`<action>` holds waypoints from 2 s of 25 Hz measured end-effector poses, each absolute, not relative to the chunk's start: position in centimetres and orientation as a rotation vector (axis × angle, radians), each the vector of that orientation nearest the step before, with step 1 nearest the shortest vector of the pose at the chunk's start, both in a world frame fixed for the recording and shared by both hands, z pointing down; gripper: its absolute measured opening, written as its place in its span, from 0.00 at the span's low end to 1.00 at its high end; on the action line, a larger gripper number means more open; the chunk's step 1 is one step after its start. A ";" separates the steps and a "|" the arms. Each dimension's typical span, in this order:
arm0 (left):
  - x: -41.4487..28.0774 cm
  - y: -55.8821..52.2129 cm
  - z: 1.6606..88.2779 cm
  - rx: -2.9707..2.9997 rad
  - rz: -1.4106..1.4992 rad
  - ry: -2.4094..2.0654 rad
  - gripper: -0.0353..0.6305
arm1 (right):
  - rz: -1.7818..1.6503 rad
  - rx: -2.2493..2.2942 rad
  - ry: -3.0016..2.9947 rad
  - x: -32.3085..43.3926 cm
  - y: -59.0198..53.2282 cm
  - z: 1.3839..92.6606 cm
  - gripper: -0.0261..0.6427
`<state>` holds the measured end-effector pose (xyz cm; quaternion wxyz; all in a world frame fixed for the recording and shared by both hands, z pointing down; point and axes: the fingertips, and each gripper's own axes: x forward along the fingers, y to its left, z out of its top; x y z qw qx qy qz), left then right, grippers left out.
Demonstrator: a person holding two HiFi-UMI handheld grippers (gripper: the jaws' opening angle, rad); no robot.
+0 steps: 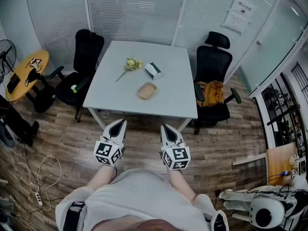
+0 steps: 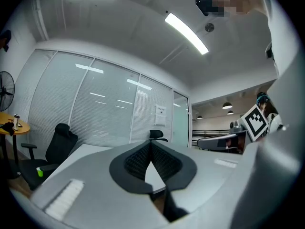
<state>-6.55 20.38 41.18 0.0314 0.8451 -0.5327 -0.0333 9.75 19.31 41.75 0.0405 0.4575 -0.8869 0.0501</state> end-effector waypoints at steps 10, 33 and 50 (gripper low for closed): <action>-8.2 19.8 41.2 2.613 -0.102 -1.634 0.07 | 0.131 1.454 -2.673 8.7 18.5 41.8 0.05; -12.3 14.8 44.0 2.656 -0.058 -1.546 0.07 | 0.103 1.613 -2.583 6.4 14.2 43.4 0.05; -5.5 -3.2 43.0 2.621 -0.054 -1.716 0.07 | -0.007 1.338 -2.733 10.3 -6.1 43.0 0.05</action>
